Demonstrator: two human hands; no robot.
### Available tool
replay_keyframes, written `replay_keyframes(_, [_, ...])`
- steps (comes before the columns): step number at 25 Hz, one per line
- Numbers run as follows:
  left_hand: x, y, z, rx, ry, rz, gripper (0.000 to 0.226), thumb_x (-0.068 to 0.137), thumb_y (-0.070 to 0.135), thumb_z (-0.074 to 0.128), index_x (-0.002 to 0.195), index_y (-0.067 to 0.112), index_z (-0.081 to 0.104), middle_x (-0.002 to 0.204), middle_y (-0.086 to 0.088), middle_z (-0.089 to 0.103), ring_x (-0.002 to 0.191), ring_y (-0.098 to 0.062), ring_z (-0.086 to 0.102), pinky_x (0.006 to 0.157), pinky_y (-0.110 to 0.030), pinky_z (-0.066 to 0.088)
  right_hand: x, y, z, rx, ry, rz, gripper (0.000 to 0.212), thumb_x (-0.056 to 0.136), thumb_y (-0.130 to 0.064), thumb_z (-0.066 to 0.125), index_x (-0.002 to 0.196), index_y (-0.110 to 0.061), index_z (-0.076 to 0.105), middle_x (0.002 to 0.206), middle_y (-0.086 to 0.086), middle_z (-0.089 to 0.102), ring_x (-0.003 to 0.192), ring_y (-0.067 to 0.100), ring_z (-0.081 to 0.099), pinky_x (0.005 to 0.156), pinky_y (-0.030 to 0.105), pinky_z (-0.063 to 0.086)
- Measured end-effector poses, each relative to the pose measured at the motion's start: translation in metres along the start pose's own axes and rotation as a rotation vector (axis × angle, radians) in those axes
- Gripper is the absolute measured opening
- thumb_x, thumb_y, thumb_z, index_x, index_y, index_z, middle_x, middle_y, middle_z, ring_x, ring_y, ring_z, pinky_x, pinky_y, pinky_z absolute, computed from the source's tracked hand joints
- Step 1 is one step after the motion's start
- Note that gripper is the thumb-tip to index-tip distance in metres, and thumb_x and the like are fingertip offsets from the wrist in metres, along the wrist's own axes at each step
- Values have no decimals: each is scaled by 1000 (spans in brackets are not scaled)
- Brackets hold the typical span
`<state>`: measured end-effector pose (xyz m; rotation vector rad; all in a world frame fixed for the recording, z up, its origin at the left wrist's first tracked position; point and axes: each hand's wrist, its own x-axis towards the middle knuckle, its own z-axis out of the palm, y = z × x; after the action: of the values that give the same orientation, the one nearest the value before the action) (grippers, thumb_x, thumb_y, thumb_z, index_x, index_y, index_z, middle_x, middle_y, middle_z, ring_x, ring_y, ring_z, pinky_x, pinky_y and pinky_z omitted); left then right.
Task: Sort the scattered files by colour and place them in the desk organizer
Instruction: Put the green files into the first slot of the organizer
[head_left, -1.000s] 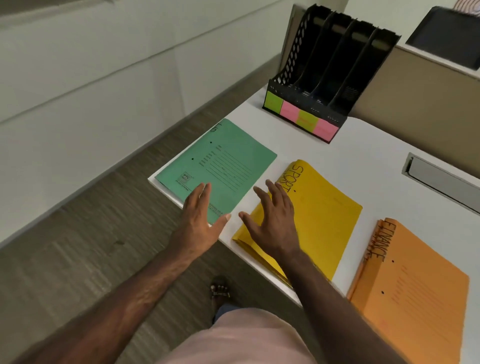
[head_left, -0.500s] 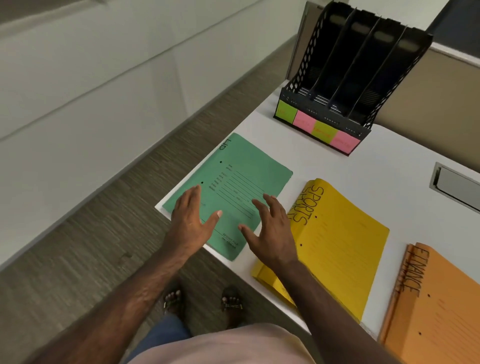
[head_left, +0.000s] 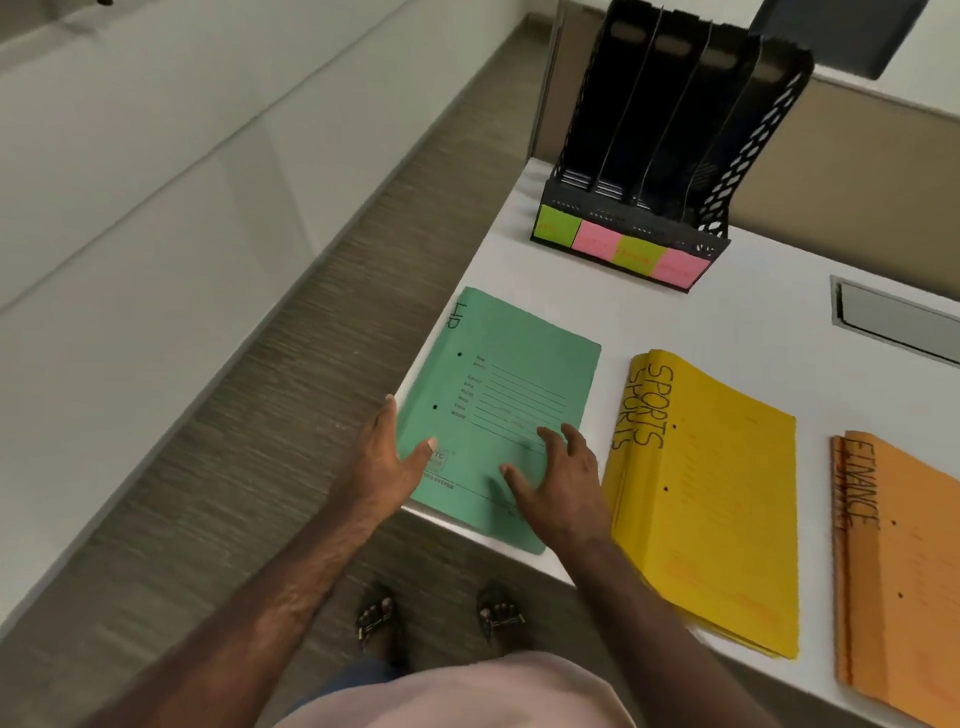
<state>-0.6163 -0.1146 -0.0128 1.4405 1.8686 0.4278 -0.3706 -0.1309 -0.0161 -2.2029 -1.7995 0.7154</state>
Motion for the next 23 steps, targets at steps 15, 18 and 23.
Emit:
replay_keyframes(15, [47, -5, -23, -177, -98, 66, 50, 99, 44, 69, 138, 16, 54, 123, -4, 66, 92, -16, 72, 68, -34, 62, -9, -31, 17, 115, 141, 297, 81, 92, -60, 71, 156, -18, 44, 159, 13, 40, 146, 30, 42, 117, 44, 43])
replay_keyframes(18, [61, 2, -26, -275, -162, -50, 57, 97, 44, 73, 140, 13, 52, 118, -3, 69, 89, -17, 73, 71, -33, 61, -6, -28, 14, 128, 131, 297, 81, 93, -62, 70, 157, -19, 44, 159, 10, 39, 145, 28, 43, 115, 42, 45])
replay_keyframes(23, [75, 10, -23, -507, -315, -163, 42, 91, 42, 80, 119, 13, 69, 100, -7, 82, 86, -25, 81, 76, -42, 67, 0, -24, 4, 159, 133, 306, 81, 93, -64, 67, 156, -17, 46, 155, 7, 44, 140, 22, 47, 113, 38, 47])
